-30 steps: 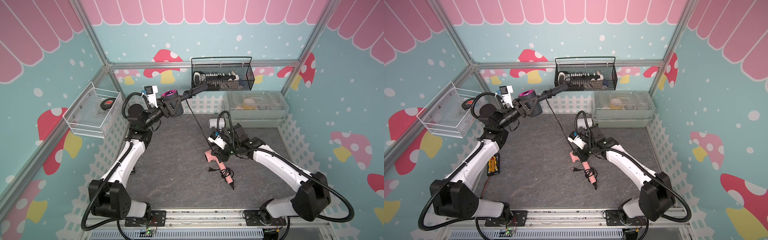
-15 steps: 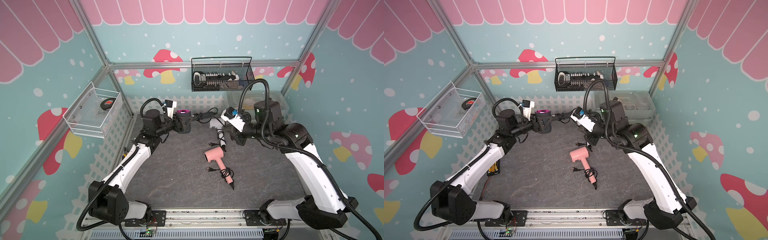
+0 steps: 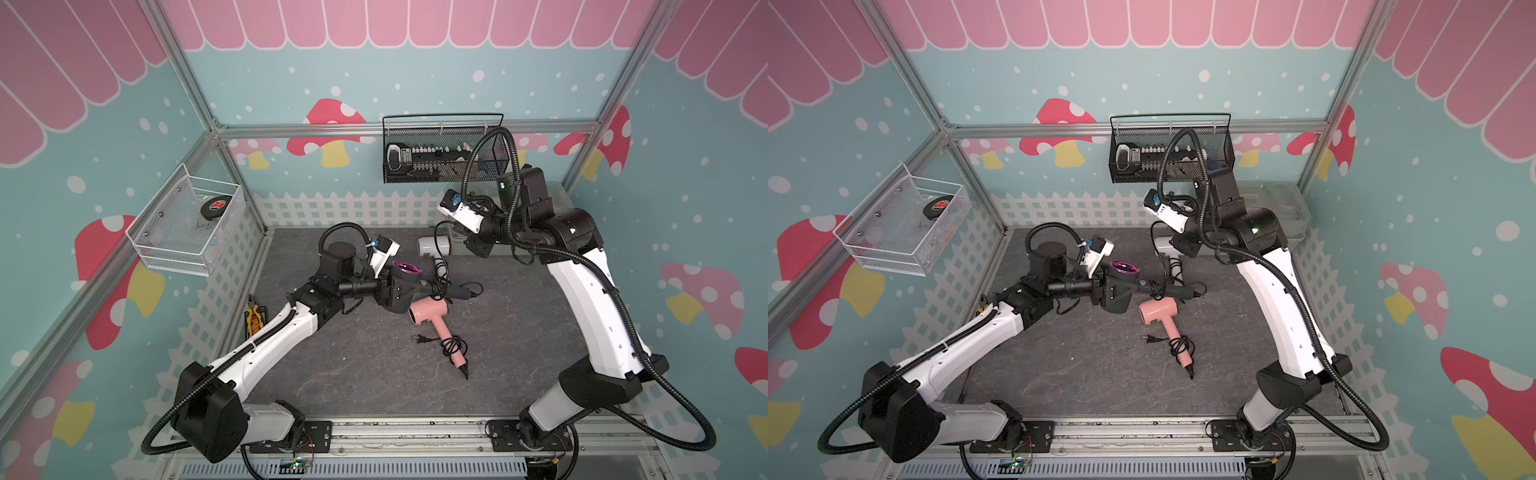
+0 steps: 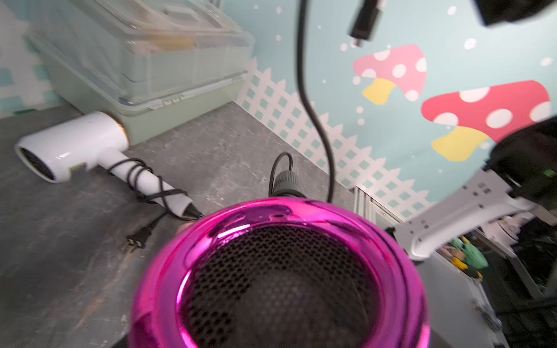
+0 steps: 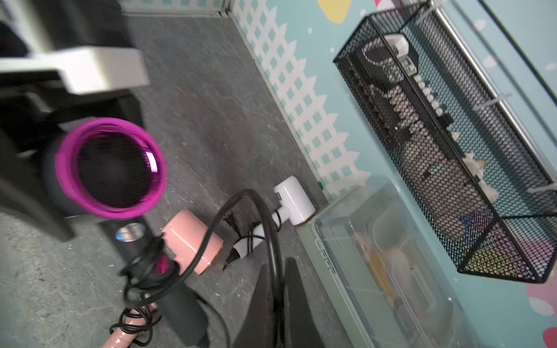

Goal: Wrap the cord around the hair dryer
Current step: Wrap the power cord around the hair dryer.

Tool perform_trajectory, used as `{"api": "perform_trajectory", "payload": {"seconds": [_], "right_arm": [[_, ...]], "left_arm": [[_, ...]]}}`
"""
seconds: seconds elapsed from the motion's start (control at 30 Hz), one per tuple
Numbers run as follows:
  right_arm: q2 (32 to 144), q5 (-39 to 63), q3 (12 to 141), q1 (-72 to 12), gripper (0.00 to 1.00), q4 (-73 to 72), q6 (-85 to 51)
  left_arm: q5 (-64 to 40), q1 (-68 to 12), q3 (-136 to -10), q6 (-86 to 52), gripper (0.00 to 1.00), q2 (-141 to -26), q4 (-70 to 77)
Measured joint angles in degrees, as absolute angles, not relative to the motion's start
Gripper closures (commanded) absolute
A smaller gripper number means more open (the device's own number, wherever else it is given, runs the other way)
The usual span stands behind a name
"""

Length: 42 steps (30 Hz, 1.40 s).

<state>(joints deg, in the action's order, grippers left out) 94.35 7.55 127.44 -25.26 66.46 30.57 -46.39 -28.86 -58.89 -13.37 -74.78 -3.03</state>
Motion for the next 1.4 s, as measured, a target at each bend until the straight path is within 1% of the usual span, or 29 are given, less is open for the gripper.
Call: {"api": "perform_trajectory", "payload": {"seconds": [0.1, 0.23, 0.43, 0.63, 0.73, 0.87, 1.0, 1.13, 1.27, 1.4], "right_arm": [[98.4, 10.9, 127.5, -20.2, 1.0, 66.5, 31.7], [102.1, 17.7, 124.6, -16.4, 1.0, 66.0, 33.3], [105.9, 30.1, 121.1, -11.6, 1.0, 65.7, 34.5], [105.3, 44.4, 112.9, -5.5, 1.0, 61.4, 33.5], [103.1, 50.1, 104.9, -3.4, 1.0, 56.2, 31.2], [98.0, 55.7, 91.2, -2.4, 1.0, 45.2, 24.7], [92.4, 58.3, 78.3, -2.5, 1.0, 32.1, 16.2], [88.1, 58.4, 69.5, -2.8, 1.0, 23.0, 9.5], [83.2, 56.1, 64.1, -5.9, 1.0, 19.6, 6.4], [79.0, 50.6, 63.1, -13.1, 1.0, 20.5, 6.4]], "left_arm": [[-51.3, -28.8, -55.5, -17.8, 1.0, -72.4, 3.0], [-57.0, -28.9, -52.0, -29.2, 1.0, -72.0, 19.3], [-60.3, -28.6, -51.1, -43.8, 1.0, -73.7, 39.4], [-60.3, -27.0, -51.1, -48.3, 1.0, -74.5, 44.5], [-60.2, -25.7, -51.1, -49.5, 1.0, -74.5, 45.8], [-59.7, -24.0, -51.3, -52.2, 1.0, -75.9, 51.4], [-58.2, -22.6, -51.8, -55.7, 1.0, -79.1, 58.5], [-54.9, -20.2, -51.9, -59.5, 1.0, -82.7, 64.2], [-50.9, -18.3, -53.1, -60.9, 1.0, -85.1, 65.3], [-47.8, -17.8, -55.5, -58.2, 1.0, -85.2, 61.2]]}}
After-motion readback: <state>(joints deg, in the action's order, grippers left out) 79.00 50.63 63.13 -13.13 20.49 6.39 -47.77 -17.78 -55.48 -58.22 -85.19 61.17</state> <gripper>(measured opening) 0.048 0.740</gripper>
